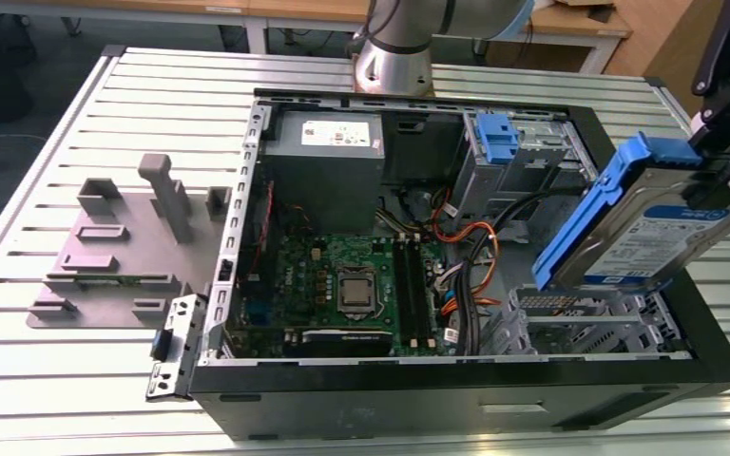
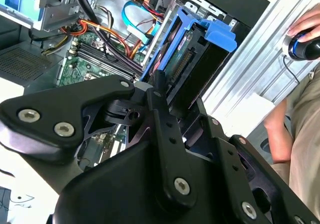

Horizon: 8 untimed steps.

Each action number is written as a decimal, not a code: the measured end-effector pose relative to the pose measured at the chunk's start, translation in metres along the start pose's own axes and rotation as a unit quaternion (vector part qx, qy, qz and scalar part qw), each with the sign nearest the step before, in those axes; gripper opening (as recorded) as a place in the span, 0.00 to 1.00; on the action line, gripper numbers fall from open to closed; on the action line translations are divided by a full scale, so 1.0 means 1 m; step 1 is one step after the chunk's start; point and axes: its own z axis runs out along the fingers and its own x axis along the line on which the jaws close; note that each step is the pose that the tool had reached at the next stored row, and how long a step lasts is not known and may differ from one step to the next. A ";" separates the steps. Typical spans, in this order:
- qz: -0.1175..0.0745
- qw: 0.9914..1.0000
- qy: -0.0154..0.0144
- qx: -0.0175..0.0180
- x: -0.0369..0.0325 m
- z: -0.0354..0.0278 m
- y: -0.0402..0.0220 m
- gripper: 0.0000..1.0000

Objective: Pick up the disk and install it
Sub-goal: 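Pick up the disk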

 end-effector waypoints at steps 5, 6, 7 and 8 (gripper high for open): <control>0.000 1.000 -0.001 0.000 0.0018 0.0058 -0.0002 0.35; 0.000 1.000 -0.001 0.000 0.0020 0.0071 -0.0002 0.35; 0.000 1.000 -0.001 0.000 0.0022 0.0083 -0.0002 0.35; 0.000 1.000 -0.001 0.000 0.0024 0.0095 -0.0002 0.35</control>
